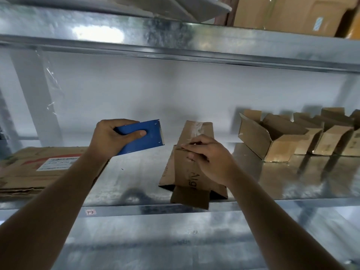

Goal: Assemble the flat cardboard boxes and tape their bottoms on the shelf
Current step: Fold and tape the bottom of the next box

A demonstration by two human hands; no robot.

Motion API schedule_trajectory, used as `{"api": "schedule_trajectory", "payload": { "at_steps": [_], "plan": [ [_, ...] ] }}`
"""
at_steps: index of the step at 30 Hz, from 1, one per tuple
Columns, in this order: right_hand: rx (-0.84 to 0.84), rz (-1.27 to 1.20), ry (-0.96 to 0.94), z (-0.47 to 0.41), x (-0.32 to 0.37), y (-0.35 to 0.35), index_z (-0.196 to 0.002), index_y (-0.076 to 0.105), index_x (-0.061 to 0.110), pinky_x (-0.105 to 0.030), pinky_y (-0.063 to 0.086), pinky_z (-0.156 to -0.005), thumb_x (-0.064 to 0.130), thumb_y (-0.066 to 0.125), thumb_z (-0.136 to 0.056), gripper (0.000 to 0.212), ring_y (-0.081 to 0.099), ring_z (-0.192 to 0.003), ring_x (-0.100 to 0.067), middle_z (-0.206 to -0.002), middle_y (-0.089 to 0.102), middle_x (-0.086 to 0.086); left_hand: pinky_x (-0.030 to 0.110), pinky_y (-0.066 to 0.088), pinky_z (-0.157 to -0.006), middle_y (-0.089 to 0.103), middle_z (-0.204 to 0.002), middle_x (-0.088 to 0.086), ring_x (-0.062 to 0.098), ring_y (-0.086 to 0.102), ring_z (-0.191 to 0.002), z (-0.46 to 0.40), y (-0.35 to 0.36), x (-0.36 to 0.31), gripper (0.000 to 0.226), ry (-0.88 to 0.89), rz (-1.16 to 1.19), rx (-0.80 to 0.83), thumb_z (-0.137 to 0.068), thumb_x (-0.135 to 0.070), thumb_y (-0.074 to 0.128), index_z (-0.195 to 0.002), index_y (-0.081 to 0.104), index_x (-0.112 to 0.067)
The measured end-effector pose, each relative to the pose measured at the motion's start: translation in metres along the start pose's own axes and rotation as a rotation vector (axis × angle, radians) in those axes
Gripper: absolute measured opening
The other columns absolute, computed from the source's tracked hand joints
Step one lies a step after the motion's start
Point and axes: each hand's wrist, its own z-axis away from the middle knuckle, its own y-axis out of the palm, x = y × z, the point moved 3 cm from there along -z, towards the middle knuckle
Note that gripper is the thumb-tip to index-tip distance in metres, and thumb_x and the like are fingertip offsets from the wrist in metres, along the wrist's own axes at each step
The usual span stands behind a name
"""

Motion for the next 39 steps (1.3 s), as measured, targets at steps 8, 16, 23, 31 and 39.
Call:
{"api": "schedule_trajectory", "payload": {
  "at_steps": [8,16,23,31,39],
  "plan": [
    [-0.034,-0.025,-0.020,0.038,-0.025,-0.026,-0.135,0.068,0.026,-0.028,0.059,-0.086,0.035,0.068,-0.097,0.039,0.062,-0.110,-0.006,-0.127,0.057,0.018,0.045,0.062,-0.088,0.080,-0.104,-0.006,0.018,0.076,-0.096,0.002,0.040,-0.023,0.032,-0.005,0.005,0.035,-0.079,-0.025,0.088,-0.110,0.081,-0.018],
    [-0.016,-0.057,-0.049,0.044,-0.051,-0.047,-0.135,0.069,0.025,-0.033,0.058,-0.091,0.028,0.072,-0.096,0.040,0.061,-0.115,-0.007,-0.130,0.059,0.015,0.026,0.061,-0.084,0.080,-0.103,-0.008,0.013,0.076,-0.095,0.000,0.057,-0.051,0.031,0.041,0.049,0.070,-0.079,-0.014,0.085,-0.110,0.079,-0.017],
    [0.000,-0.236,0.156,0.047,-0.050,-0.063,-0.133,0.068,0.031,-0.018,0.052,-0.091,0.042,0.065,-0.099,0.035,0.062,-0.110,0.005,-0.118,0.065,0.022,0.027,0.060,-0.086,0.079,-0.108,0.001,0.018,0.075,-0.098,-0.001,0.068,-0.066,0.041,0.044,0.110,0.113,-0.076,-0.006,0.084,-0.115,0.076,-0.006],
    [-0.023,-0.162,0.178,0.049,-0.057,-0.073,-0.126,0.073,0.025,-0.024,0.053,-0.096,0.041,0.053,-0.106,0.033,0.062,-0.113,0.000,-0.126,0.070,0.009,0.033,0.060,-0.089,0.079,-0.111,0.002,0.022,0.074,-0.101,-0.006,0.072,-0.082,0.040,0.064,0.114,0.130,-0.079,-0.001,0.083,-0.117,0.076,-0.010],
    [0.088,-0.099,0.209,0.049,-0.060,-0.073,-0.132,0.066,0.030,-0.037,0.057,-0.092,0.066,0.040,-0.095,0.058,0.063,-0.109,-0.004,-0.121,0.068,0.014,0.030,0.061,-0.088,0.079,-0.109,-0.004,0.016,0.075,-0.097,-0.007,0.083,-0.093,0.039,0.057,0.098,0.132,-0.079,-0.001,0.083,-0.115,0.076,-0.014]
  ]
}}
